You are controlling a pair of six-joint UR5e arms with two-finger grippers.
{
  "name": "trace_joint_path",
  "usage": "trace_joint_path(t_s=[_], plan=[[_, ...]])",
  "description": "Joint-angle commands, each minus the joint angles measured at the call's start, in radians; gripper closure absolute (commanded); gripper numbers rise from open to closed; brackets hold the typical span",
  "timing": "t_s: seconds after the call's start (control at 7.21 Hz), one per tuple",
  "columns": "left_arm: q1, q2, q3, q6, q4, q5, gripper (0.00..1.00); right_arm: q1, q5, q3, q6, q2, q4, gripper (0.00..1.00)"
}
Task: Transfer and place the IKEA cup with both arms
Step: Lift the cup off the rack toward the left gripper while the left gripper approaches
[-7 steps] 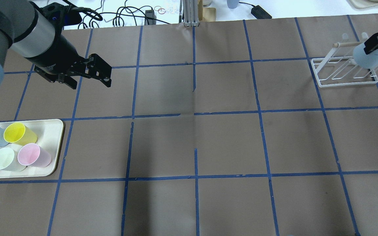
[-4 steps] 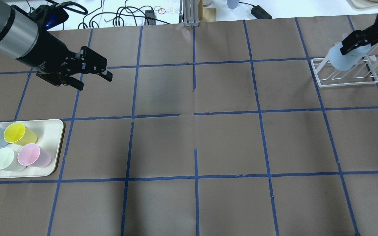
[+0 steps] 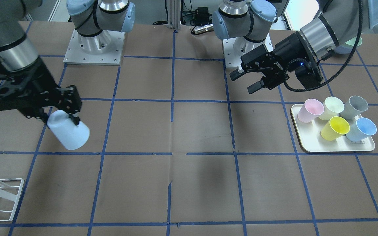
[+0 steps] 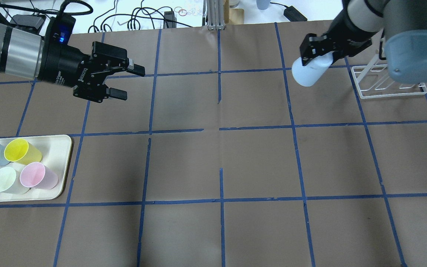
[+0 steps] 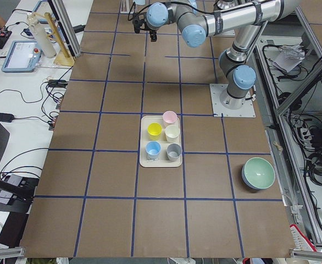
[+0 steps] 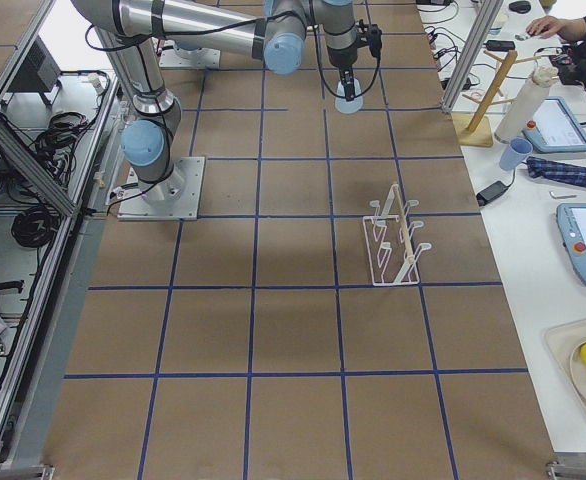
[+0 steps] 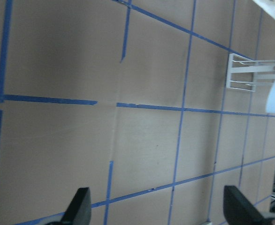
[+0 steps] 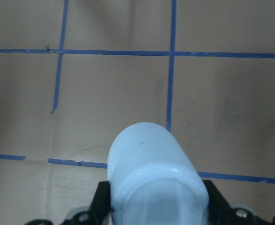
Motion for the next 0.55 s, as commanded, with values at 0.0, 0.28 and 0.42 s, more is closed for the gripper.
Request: trace_joint_path(t_s=[0.0, 0.28, 0.42], plan=[[-0.006, 0.002, -0.039, -0.002, -0.002, -0.262, 0.0, 0.066, 0.256, -0.001, 0.131, -0.01, 0.021, 1.0], [-0.016, 0.002, -0.049, -0.006, -0.001, -0.422, 0.0, 0.038, 0.577, 0.004, 0.154, -0.042, 0.092, 1.0], [-0.024, 0.002, -0.048, -0.014, 0.002, -0.451, 0.0, 0.018, 0.747, 0.007, 0.208, -0.044, 0.098, 1.0]])
